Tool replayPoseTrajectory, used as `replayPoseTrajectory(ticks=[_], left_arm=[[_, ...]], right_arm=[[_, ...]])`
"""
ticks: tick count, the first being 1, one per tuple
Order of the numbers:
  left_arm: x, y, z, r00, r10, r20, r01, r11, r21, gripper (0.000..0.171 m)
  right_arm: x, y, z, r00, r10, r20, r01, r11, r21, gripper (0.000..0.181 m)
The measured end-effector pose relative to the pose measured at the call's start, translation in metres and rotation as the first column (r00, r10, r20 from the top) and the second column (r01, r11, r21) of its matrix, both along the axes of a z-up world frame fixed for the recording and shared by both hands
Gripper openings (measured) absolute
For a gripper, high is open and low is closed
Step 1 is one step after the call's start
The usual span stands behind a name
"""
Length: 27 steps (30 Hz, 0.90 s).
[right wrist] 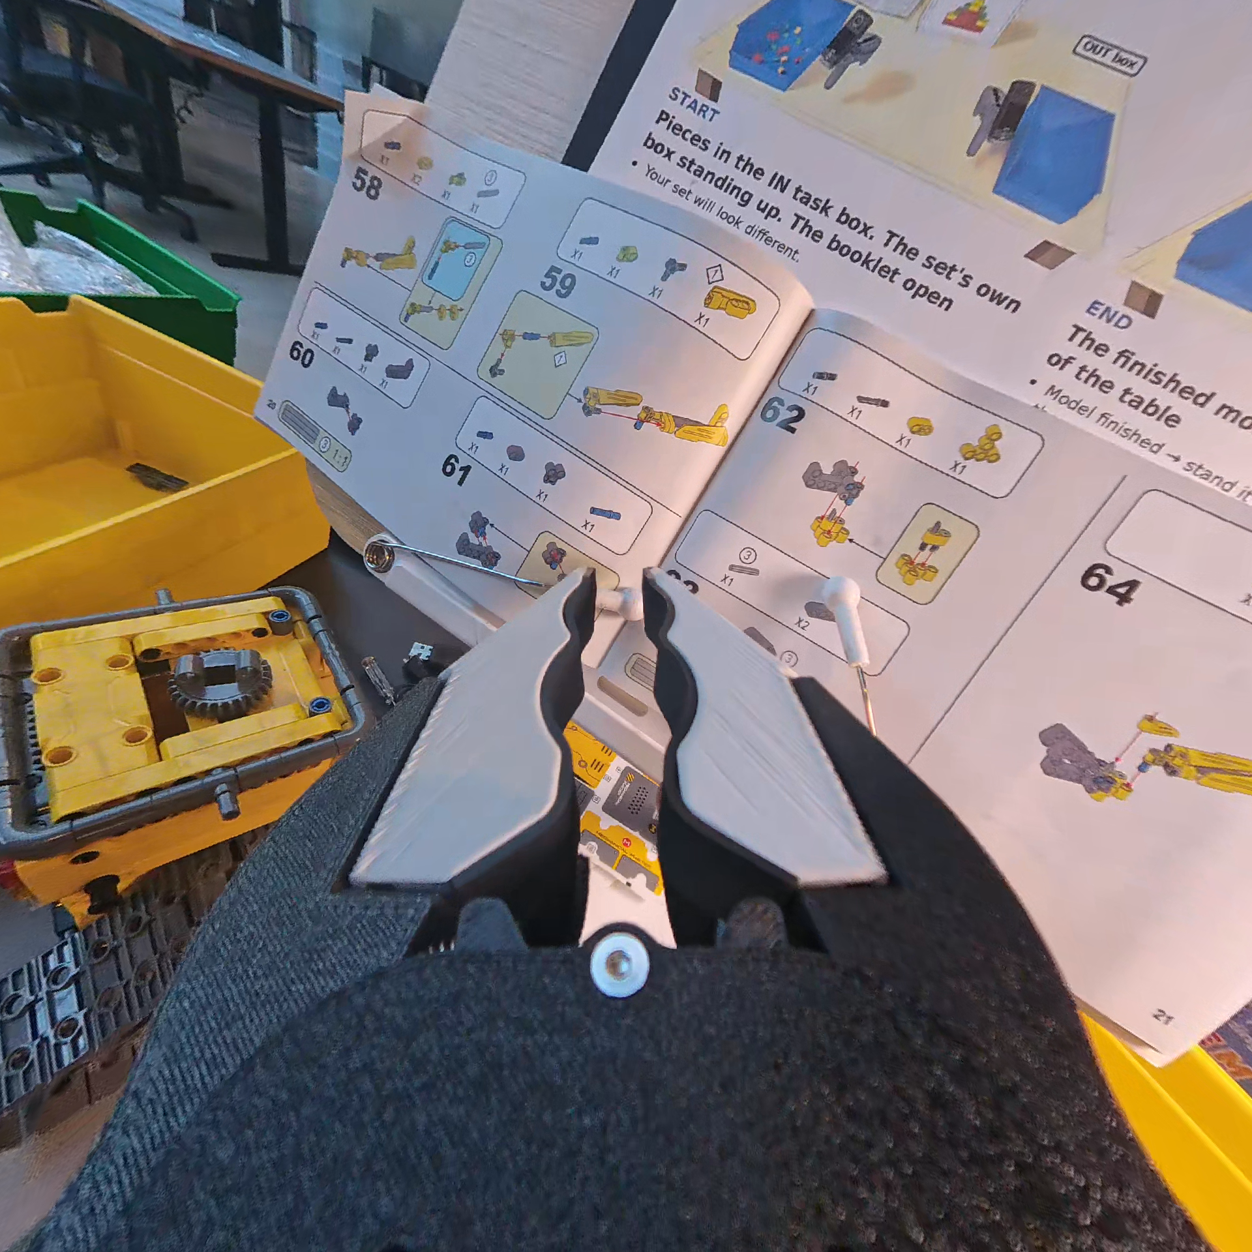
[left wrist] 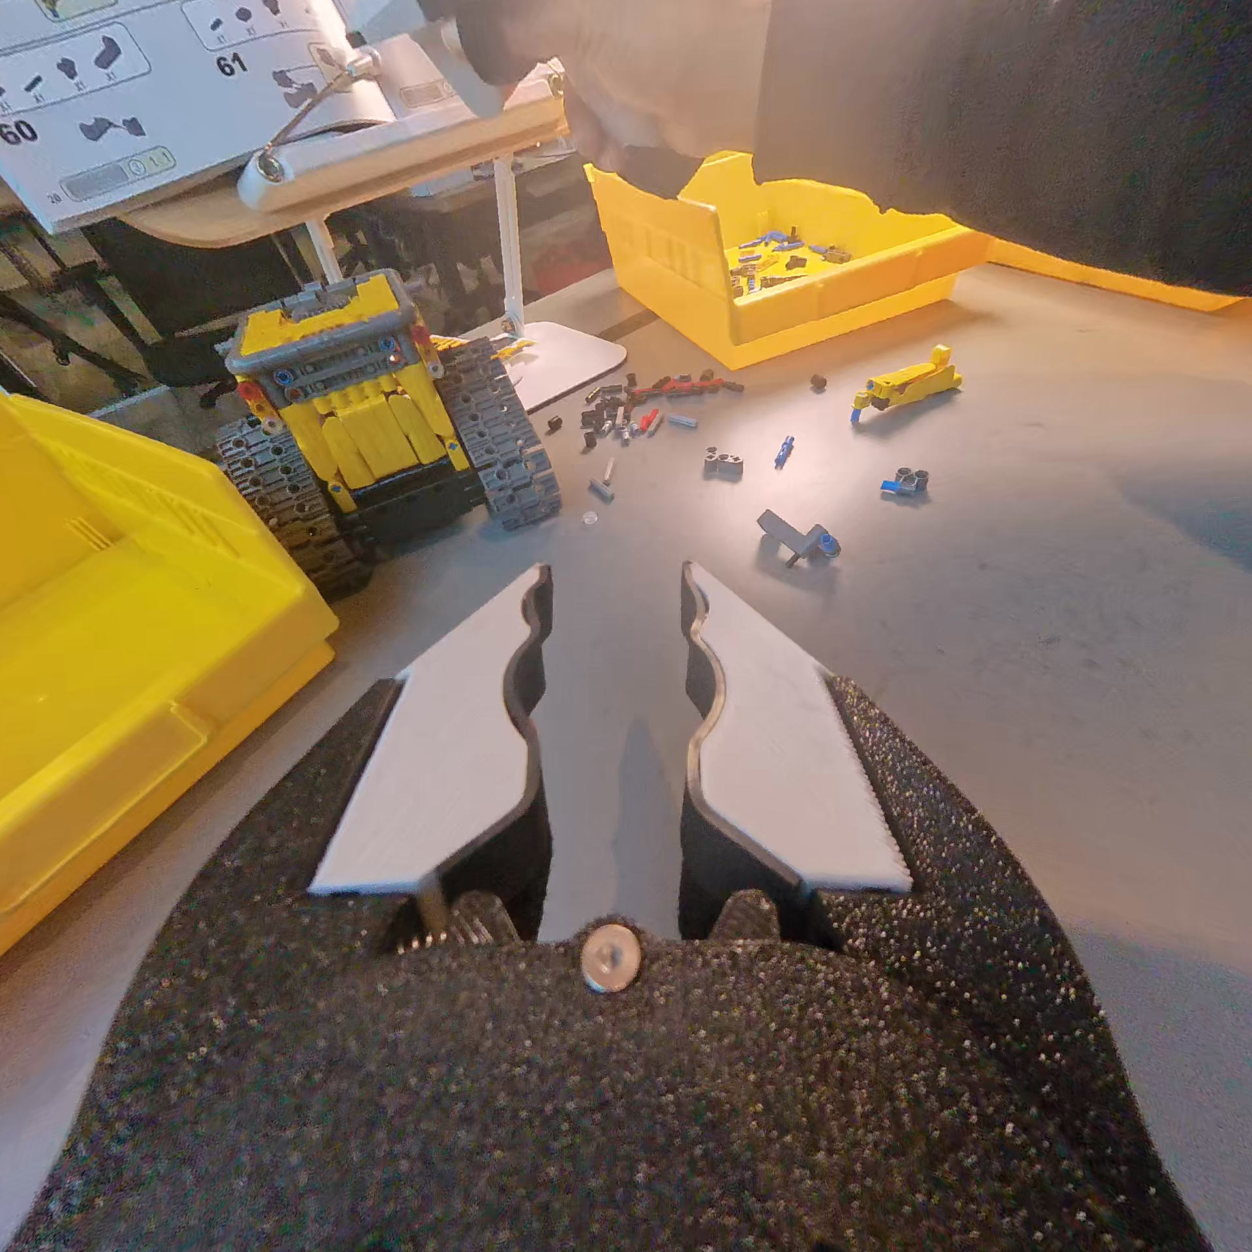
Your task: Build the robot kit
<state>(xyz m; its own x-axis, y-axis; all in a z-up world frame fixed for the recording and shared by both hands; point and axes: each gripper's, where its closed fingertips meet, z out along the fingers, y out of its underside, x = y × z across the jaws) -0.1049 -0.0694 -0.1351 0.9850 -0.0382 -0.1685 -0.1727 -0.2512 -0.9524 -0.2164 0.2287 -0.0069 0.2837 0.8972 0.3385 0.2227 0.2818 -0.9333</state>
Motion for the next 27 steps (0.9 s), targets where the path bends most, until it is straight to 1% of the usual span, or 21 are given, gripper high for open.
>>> replayPoseTrajectory(ticks=[4, 7, 11, 17, 21, 23, 24, 27], left_arm=[[-0.005, 0.001, -0.003, 1.000, 0.017, 0.011, -0.017, 1.000, -0.011, 0.036], [-0.007, 0.001, -0.003, 1.000, 0.022, 0.014, -0.021, 1.000, -0.012, 0.036], [-0.006, 0.002, -0.004, 1.000, 0.018, 0.004, -0.018, 1.000, -0.015, 0.036], [-0.005, 0.002, -0.004, 1.000, 0.014, -0.005, -0.014, 1.000, -0.016, 0.036], [-0.006, 0.002, -0.004, 1.000, 0.015, -0.004, -0.015, 1.000, -0.017, 0.036], [-0.006, 0.002, -0.004, 1.000, 0.016, -0.004, -0.016, 1.000, -0.018, 0.036], [-0.007, 0.002, -0.004, 1.000, 0.017, -0.005, -0.017, 1.000, -0.017, 0.036], [-0.007, 0.002, -0.004, 1.000, 0.017, -0.002, -0.017, 1.000, -0.015, 0.035]], right_arm=[[-0.001, 0.000, -0.007, 1.000, 0.006, 0.015, -0.005, 0.998, -0.061, 0.010], [0.002, -0.002, -0.013, 0.999, 0.008, 0.043, -0.005, 0.997, -0.076, 0.007], [0.005, -0.002, -0.018, 0.998, 0.020, 0.058, -0.014, 0.995, -0.101, 0.010], [0.007, -0.004, -0.018, 0.998, 0.039, 0.053, -0.034, 0.994, -0.101, 0.012], [0.005, -0.004, -0.008, 0.999, 0.052, -0.001, -0.052, 0.993, -0.103, 0.013], [0.003, -0.003, -0.018, 0.998, 0.051, 0.040, -0.046, 0.992, -0.114, 0.011], [0.004, -0.004, -0.019, 0.997, 0.062, 0.038, -0.056, 0.989, -0.138, 0.009], [0.007, -0.006, -0.023, 0.996, 0.079, 0.045, -0.070, 0.980, -0.185, 0.010]])
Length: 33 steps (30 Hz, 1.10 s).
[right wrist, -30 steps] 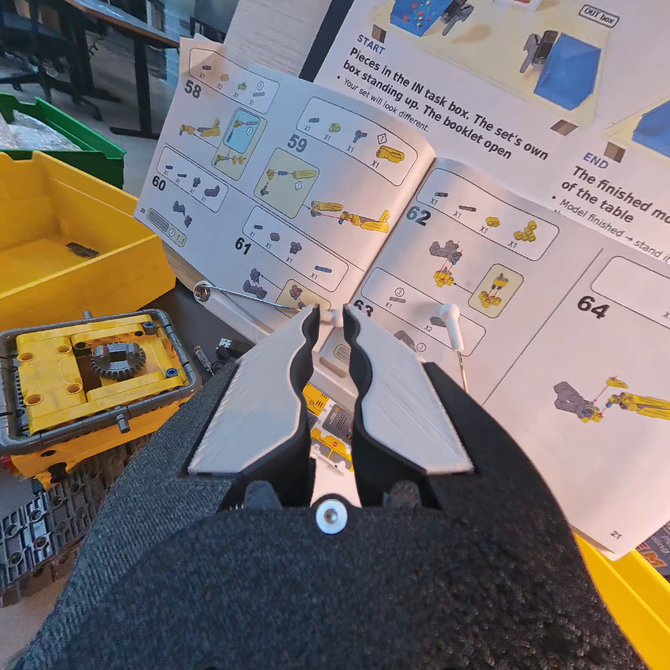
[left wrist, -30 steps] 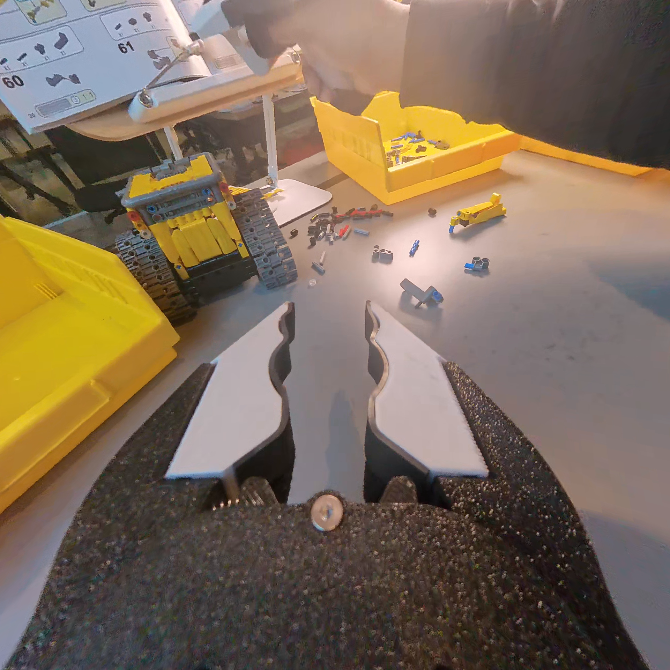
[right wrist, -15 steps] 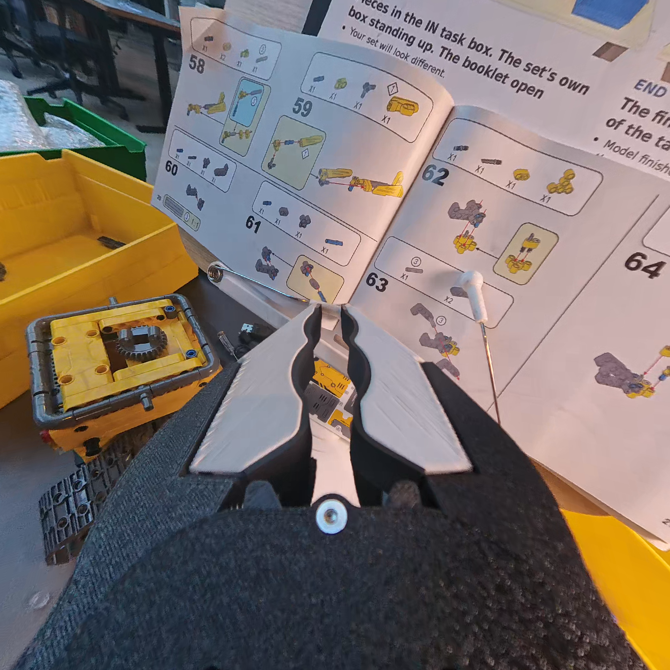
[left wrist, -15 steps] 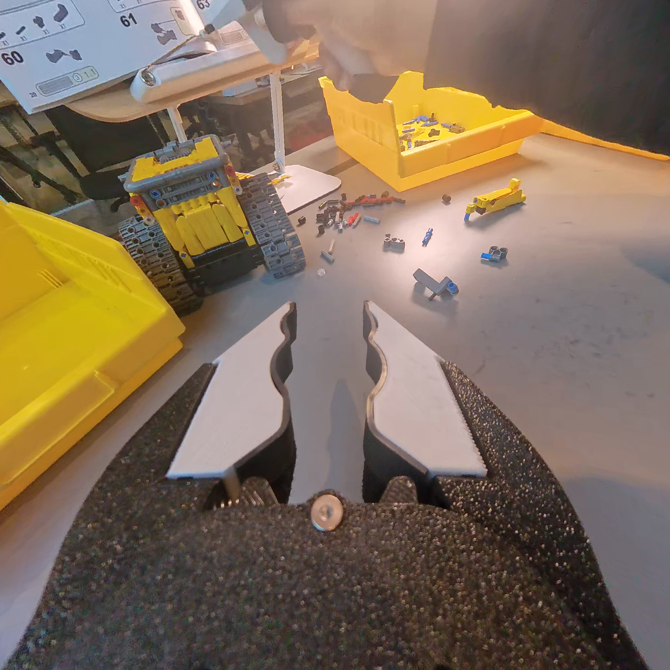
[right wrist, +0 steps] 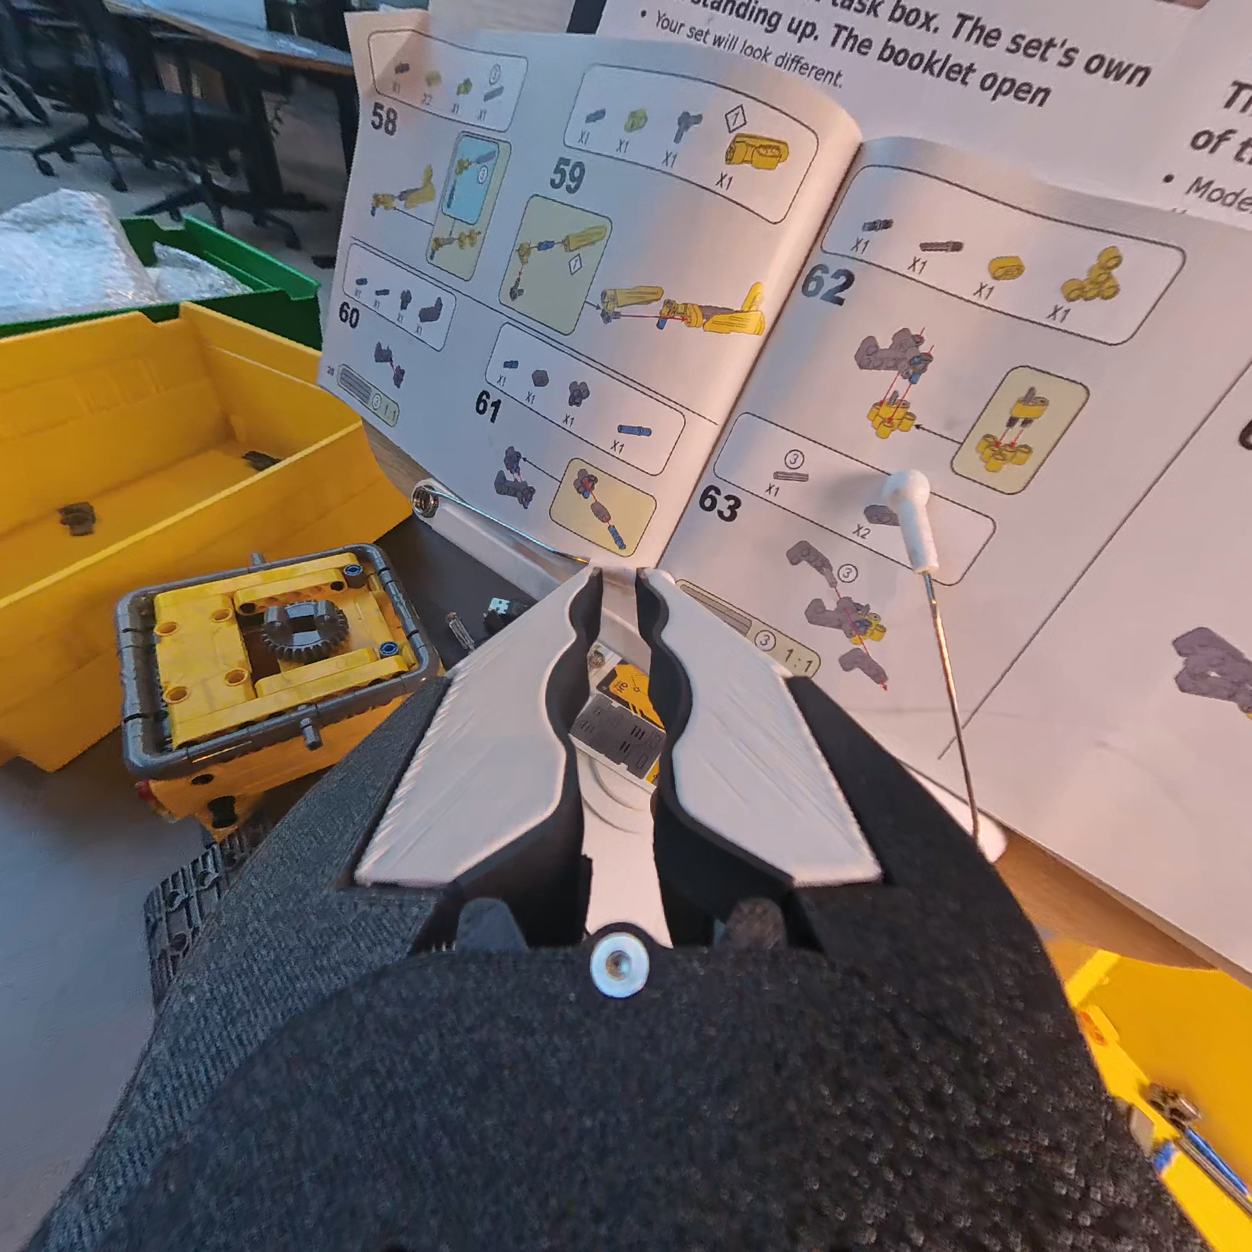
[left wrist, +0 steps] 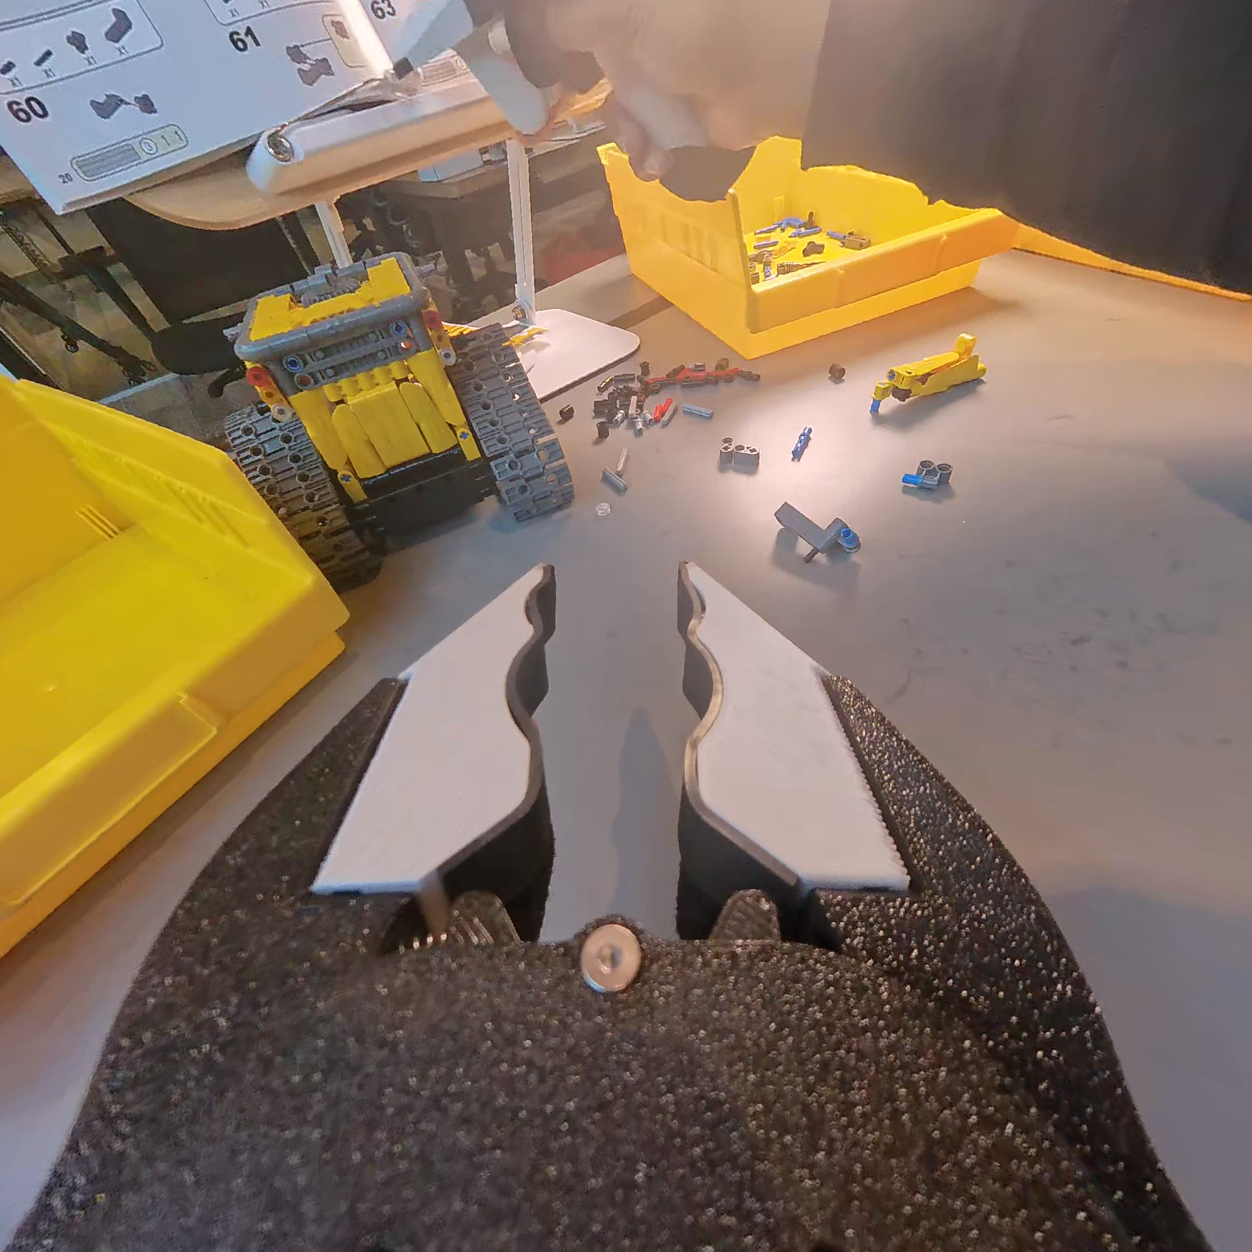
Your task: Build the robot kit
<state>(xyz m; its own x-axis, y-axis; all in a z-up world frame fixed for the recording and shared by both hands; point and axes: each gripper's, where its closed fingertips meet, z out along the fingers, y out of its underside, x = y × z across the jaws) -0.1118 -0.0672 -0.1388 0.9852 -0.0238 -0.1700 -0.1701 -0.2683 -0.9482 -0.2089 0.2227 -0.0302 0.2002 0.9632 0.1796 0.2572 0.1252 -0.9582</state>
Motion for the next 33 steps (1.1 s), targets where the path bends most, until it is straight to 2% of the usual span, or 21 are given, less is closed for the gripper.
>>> replayPoseTrajectory(ticks=[6, 10, 12, 14, 23, 28, 33], left_arm=[[0.001, 0.000, -0.001, 1.000, -0.003, -0.008, 0.003, 1.000, -0.005, 0.035], [0.000, 0.001, 0.000, 1.000, 0.003, -0.009, -0.003, 1.000, 0.001, 0.035], [-0.002, 0.000, 0.002, 1.000, 0.010, -0.011, -0.010, 1.000, 0.016, 0.033], [-0.003, -0.001, 0.005, 1.000, 0.019, -0.009, -0.018, 0.999, 0.035, 0.031], [-0.014, -0.007, 0.014, 0.998, 0.060, -0.003, -0.059, 0.996, 0.071, 0.031], [-0.016, -0.008, 0.020, 0.998, 0.068, 0.015, -0.069, 0.994, 0.090, 0.031], [-0.018, -0.010, 0.021, 0.997, 0.075, 0.024, -0.077, 0.993, 0.095, 0.031]], right_arm=[[0.009, -0.012, 0.017, 0.992, 0.005, -0.125, 0.001, 0.999, 0.048, 0.016], [0.006, -0.031, 0.030, 0.975, -0.046, -0.218, 0.068, 0.994, 0.091, 0.015], [0.001, -0.037, 0.034, 0.961, -0.082, -0.264, 0.110, 0.989, 0.094, 0.008], [-0.008, -0.040, 0.033, 0.956, -0.107, -0.275, 0.133, 0.988, 0.080, 0.000], [-0.041, -0.023, 0.019, 0.960, -0.172, -0.221, 0.178, 0.984, 0.004, 0.000], [-0.039, -0.025, 0.021, 0.964, -0.152, -0.217, 0.162, 0.986, 0.030, 0.000], [-0.012, -0.040, 0.040, 0.958, -0.090, -0.271, 0.113, 0.991, 0.070, 0.000]])
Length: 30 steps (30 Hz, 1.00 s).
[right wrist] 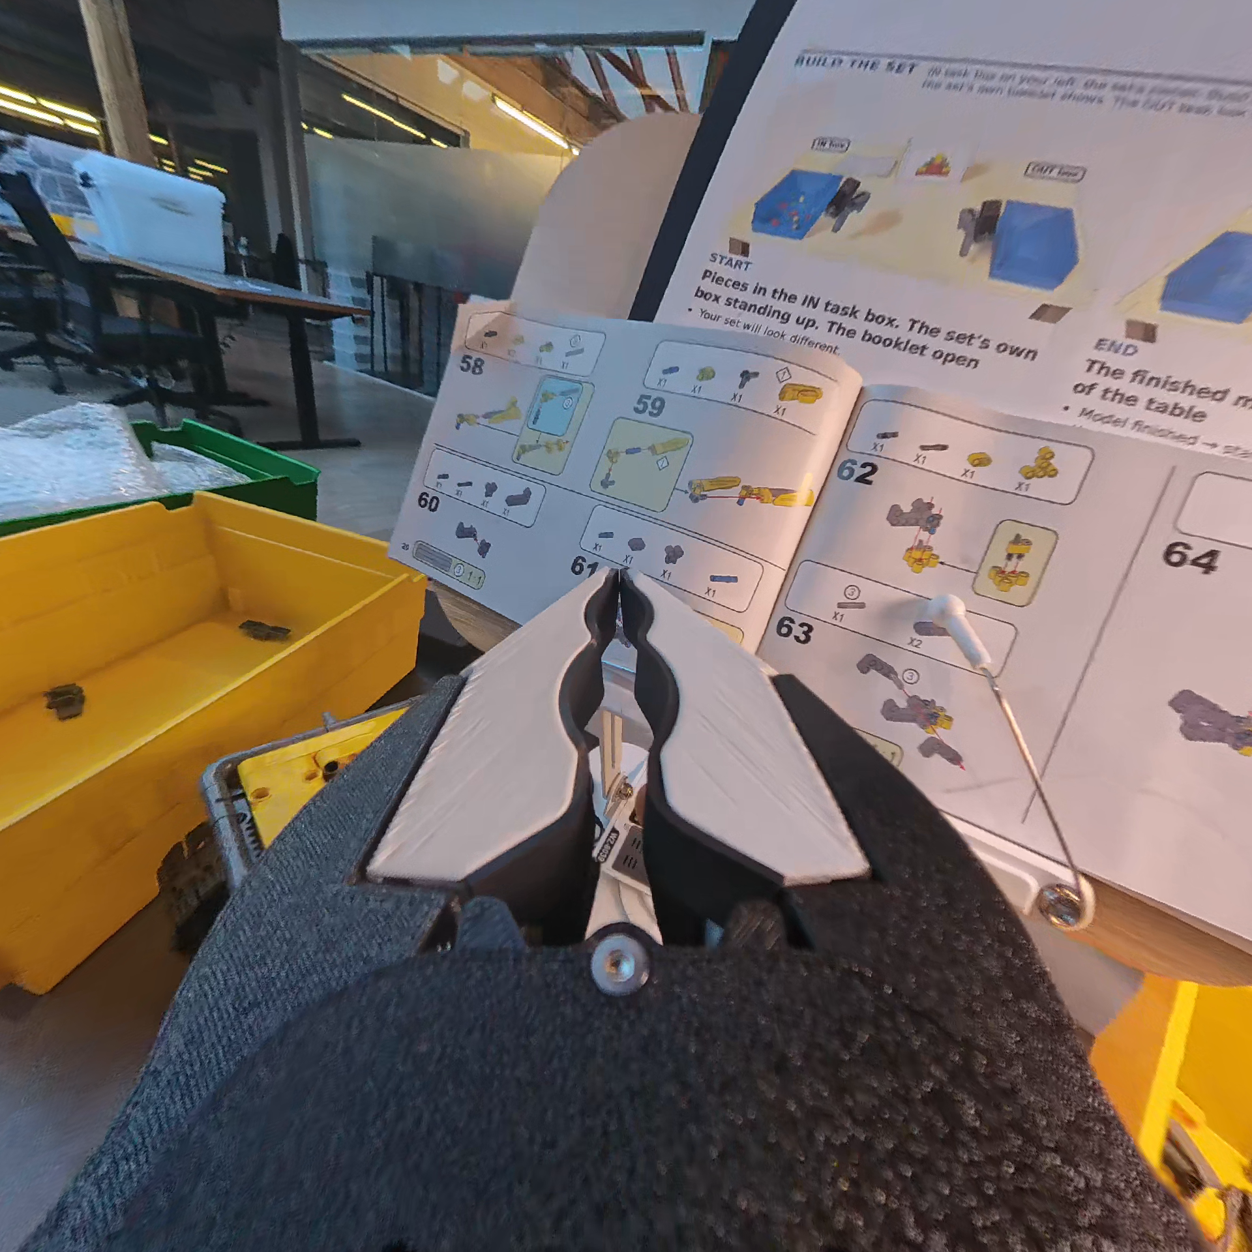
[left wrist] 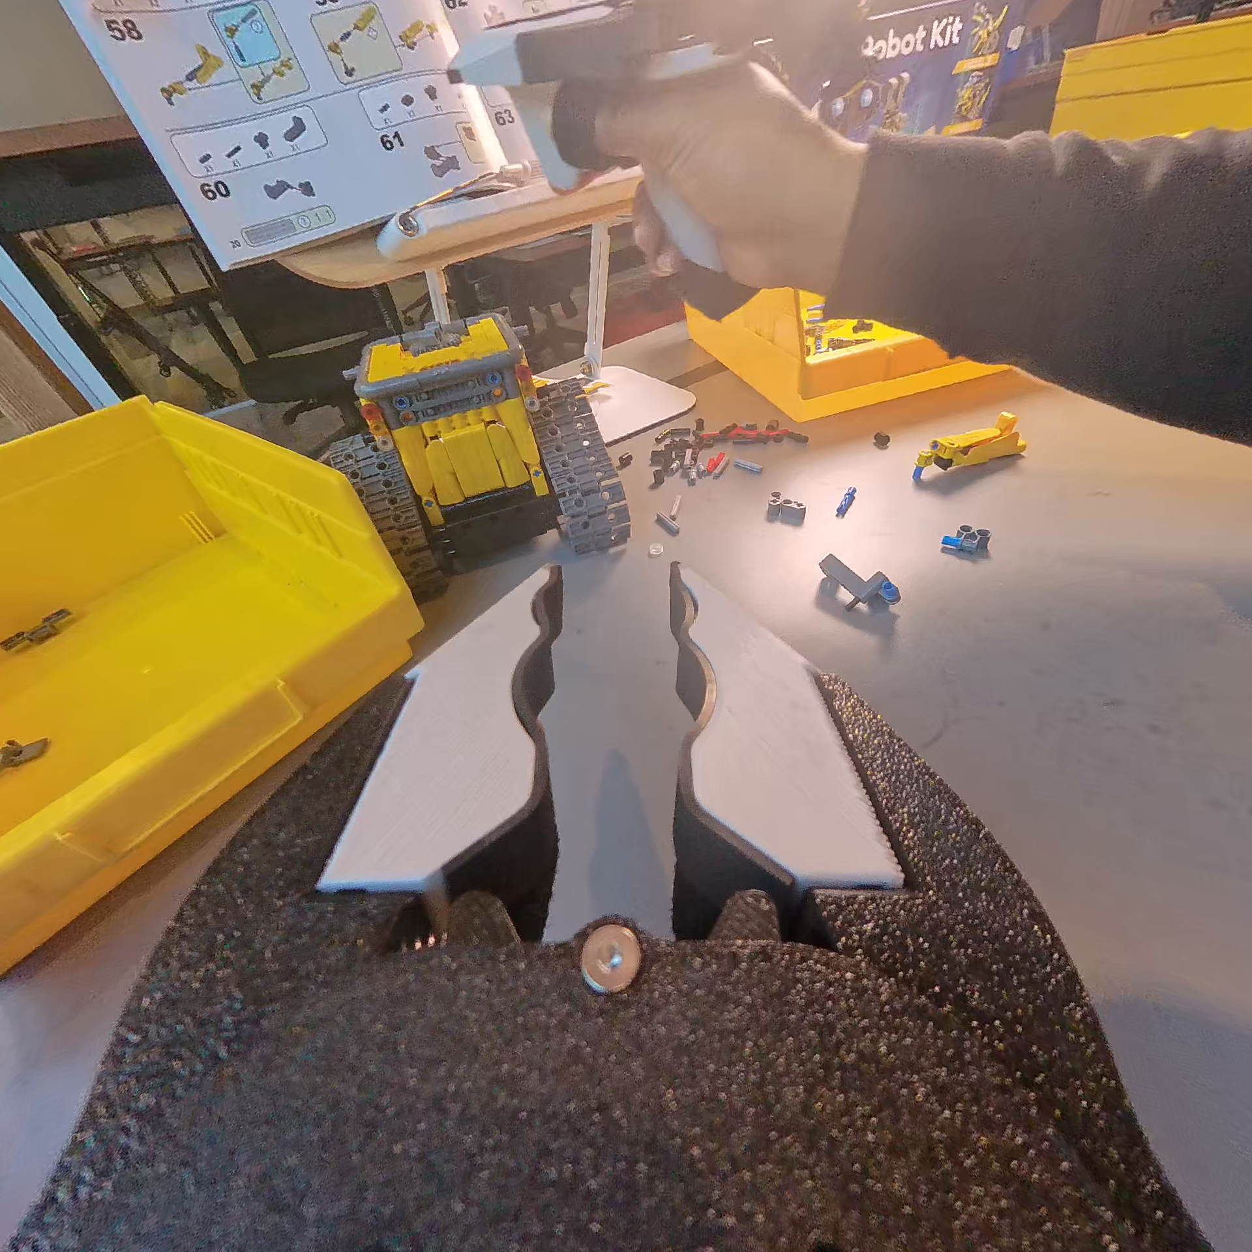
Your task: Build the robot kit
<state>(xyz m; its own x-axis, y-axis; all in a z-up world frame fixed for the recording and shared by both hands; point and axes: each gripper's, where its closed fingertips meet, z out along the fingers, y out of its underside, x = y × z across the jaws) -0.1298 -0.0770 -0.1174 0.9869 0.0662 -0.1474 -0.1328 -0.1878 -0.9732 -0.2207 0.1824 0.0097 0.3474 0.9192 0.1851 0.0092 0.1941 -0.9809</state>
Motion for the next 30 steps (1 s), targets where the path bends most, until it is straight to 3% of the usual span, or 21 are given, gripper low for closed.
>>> replayPoseTrajectory(ticks=[5, 9, 13, 18, 25, 30], left_arm=[[0.003, 0.001, -0.002, 1.000, -0.015, 0.012, 0.015, 1.000, -0.004, 0.031], [0.001, 0.003, -0.005, 1.000, -0.015, 0.028, 0.015, 1.000, -0.013, 0.031], [-0.002, 0.003, -0.007, 0.998, -0.007, 0.055, 0.008, 1.000, -0.013, 0.031], [-0.004, 0.006, -0.011, 0.998, -0.003, 0.070, 0.005, 1.000, -0.028, 0.030], [0.001, 0.009, -0.010, 0.996, -0.014, 0.092, 0.016, 1.000, -0.018, 0.029], [0.003, 0.012, -0.010, 0.995, -0.020, 0.095, 0.022, 1.000, -0.022, 0.029]], right_arm=[[0.049, -0.014, -0.001, 0.999, 0.046, 0.028, -0.047, 0.998, 0.040, 0.006], [0.102, -0.022, -0.026, 0.992, 0.083, 0.095, -0.088, 0.995, 0.042, 0.011], [0.152, -0.017, -0.053, 0.986, 0.061, 0.154, -0.061, 0.998, -0.002, 0.017], [0.203, -0.003, -0.056, 0.981, 0.024, 0.194, -0.013, 0.998, -0.055, 0.022], [0.267, 0.049, -0.001, 0.940, -0.083, 0.330, 0.058, 0.995, 0.085, 0.023], [0.265, 0.102, -0.049, 0.808, 0.051, 0.587, -0.038, 0.999, -0.034, 0.023]])
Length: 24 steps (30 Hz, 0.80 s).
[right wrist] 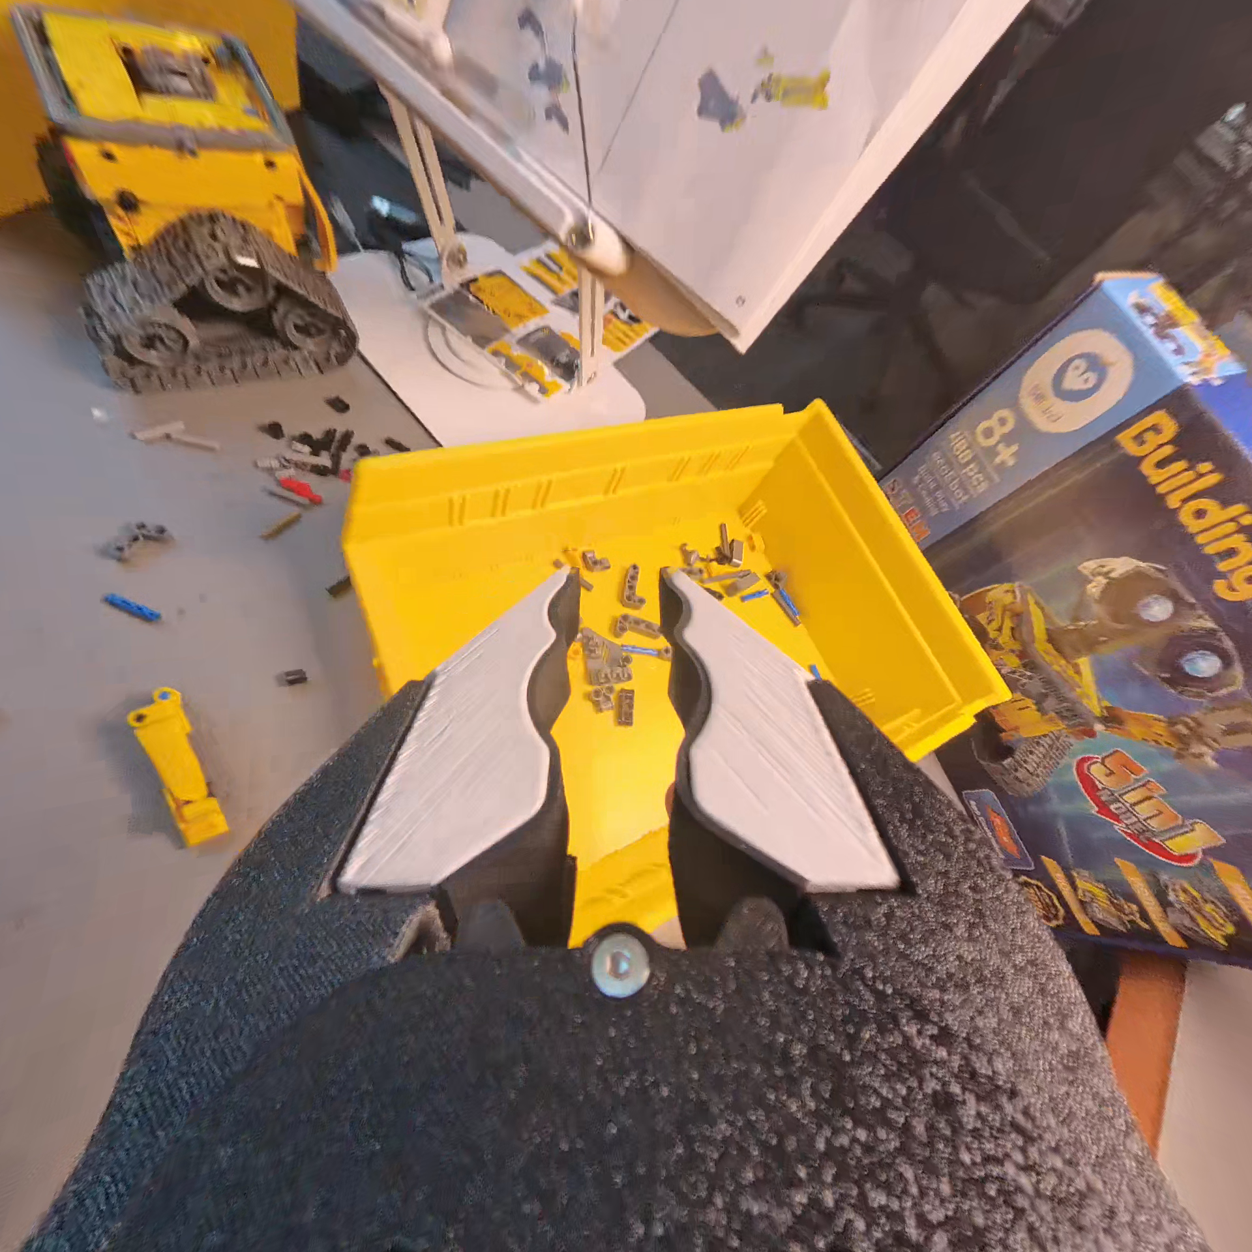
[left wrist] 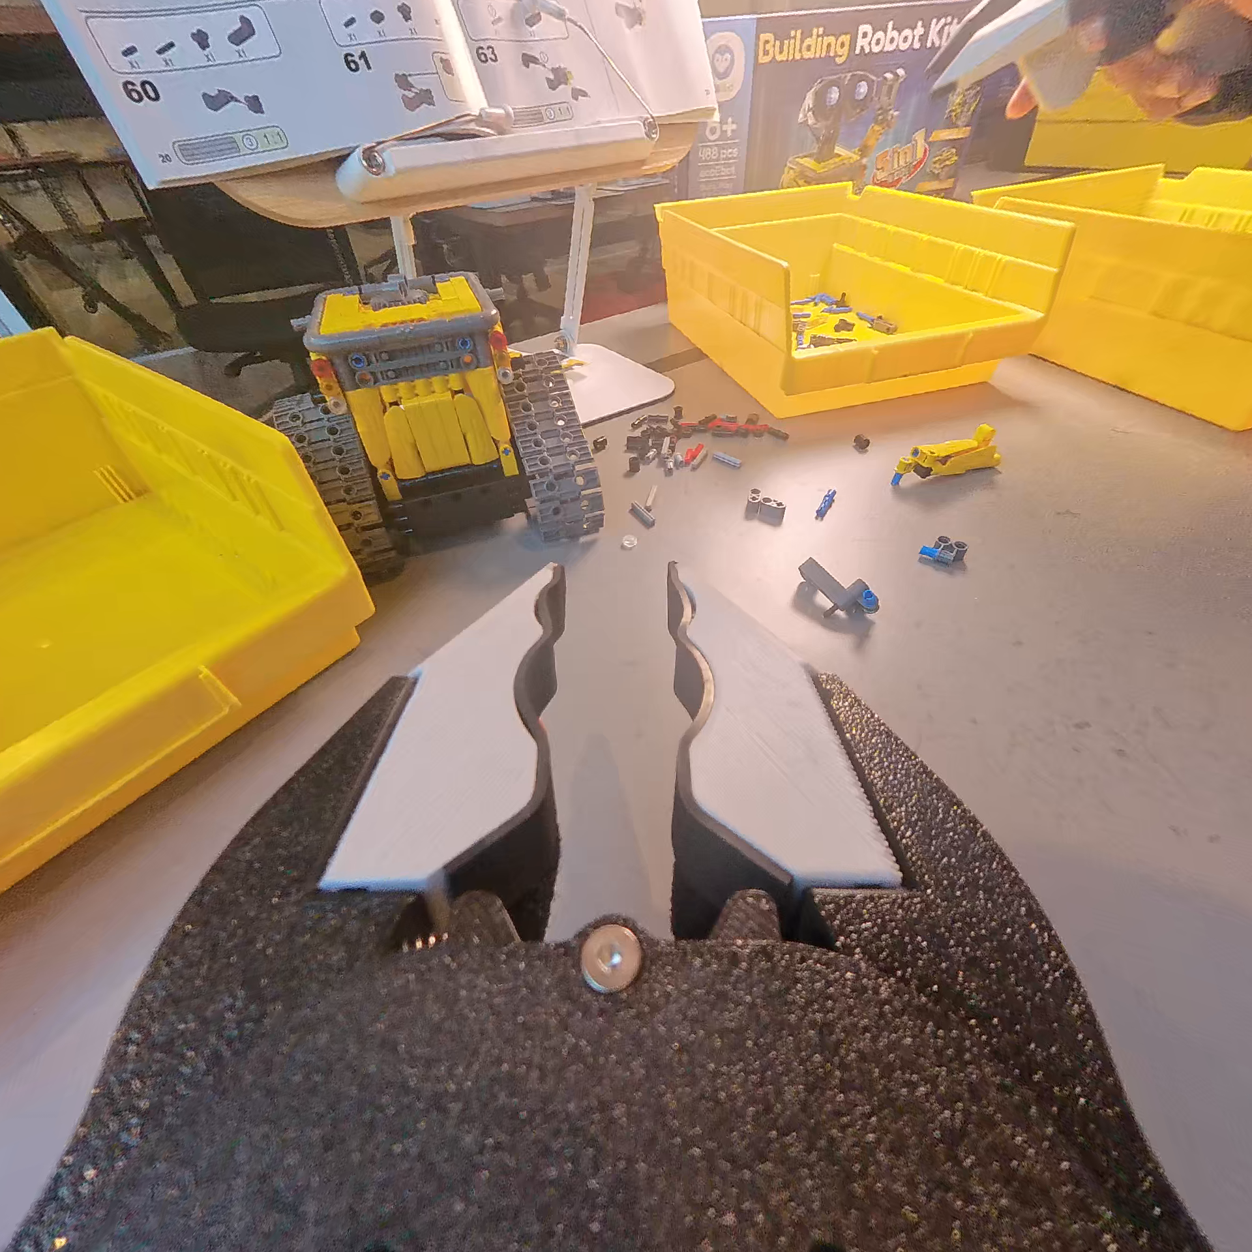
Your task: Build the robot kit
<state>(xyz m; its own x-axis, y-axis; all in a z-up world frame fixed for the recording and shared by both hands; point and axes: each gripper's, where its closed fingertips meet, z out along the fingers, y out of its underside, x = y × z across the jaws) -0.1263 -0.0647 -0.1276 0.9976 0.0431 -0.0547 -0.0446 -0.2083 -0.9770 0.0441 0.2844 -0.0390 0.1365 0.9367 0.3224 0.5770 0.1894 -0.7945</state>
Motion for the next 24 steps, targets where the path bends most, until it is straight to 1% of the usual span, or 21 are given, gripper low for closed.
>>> replayPoseTrajectory(ticks=[3, 5, 6, 8, 11, 14, 16, 19, 22, 23, 24], left_arm=[[-0.002, -0.001, -0.001, 1.000, 0.017, -0.007, -0.017, 1.000, -0.005, 0.029], [-0.005, -0.003, -0.001, 0.999, 0.031, -0.007, -0.031, 0.999, -0.008, 0.029], [-0.007, -0.004, -0.001, 0.999, 0.038, -0.005, -0.038, 0.999, -0.008, 0.029], [-0.010, -0.006, -0.001, 0.999, 0.050, 0.002, -0.050, 0.999, -0.008, 0.029], [-0.014, -0.008, -0.002, 0.998, 0.064, 0.013, -0.064, 0.998, -0.010, 0.029], [-0.017, -0.006, -0.002, 0.997, 0.065, 0.036, -0.065, 0.998, -0.010, 0.029], [-0.018, -0.005, -0.002, 0.997, 0.061, 0.048, -0.061, 0.998, -0.010, 0.029], [-0.019, -0.004, -0.002, 0.997, 0.058, 0.056, -0.058, 0.998, -0.012, 0.029], [-0.019, -0.003, -0.002, 0.996, 0.059, 0.062, -0.058, 0.998, -0.011, 0.029], [-0.020, -0.004, -0.002, 0.996, 0.059, 0.065, -0.058, 0.998, -0.010, 0.029], [-0.020, -0.004, -0.002, 0.996, 0.059, 0.069, -0.058, 0.998, -0.009, 0.029]], right_arm=[[-0.014, 0.027, -0.032, 0.988, 0.052, 0.148, -0.050, 0.999, -0.019, 0.022], [-0.021, 0.041, -0.055, 0.956, 0.097, 0.276, -0.097, 0.995, -0.016, 0.022], [-0.021, 0.047, -0.069, 0.928, 0.122, 0.351, -0.121, 0.992, -0.027, 0.022], [-0.017, 0.052, -0.096, 0.850, 0.176, 0.497, -0.160, 0.984, -0.075, 0.022], [-0.014, 0.056, -0.122, 0.738, 0.213, 0.640, -0.205, 0.975, -0.089, 0.022], [-0.018, 0.053, -0.135, 0.681, 0.248, 0.689, -0.236, 0.965, -0.114, 0.022], [-0.023, 0.052, -0.142, 0.669, 0.261, 0.696, -0.252, 0.961, -0.117, 0.022], [-0.031, 0.048, -0.151, 0.668, 0.287, 0.687, -0.264, 0.954, -0.142, 0.022], [-0.031, 0.045, -0.161, 0.647, 0.304, 0.700, -0.272, 0.949, -0.160, 0.022], [-0.028, 0.047, -0.164, 0.632, 0.302, 0.714, -0.270, 0.949, -0.162, 0.020], [-0.025, 0.048, -0.165, 0.617, 0.299, 0.728, -0.273, 0.949, -0.158, 0.015]])
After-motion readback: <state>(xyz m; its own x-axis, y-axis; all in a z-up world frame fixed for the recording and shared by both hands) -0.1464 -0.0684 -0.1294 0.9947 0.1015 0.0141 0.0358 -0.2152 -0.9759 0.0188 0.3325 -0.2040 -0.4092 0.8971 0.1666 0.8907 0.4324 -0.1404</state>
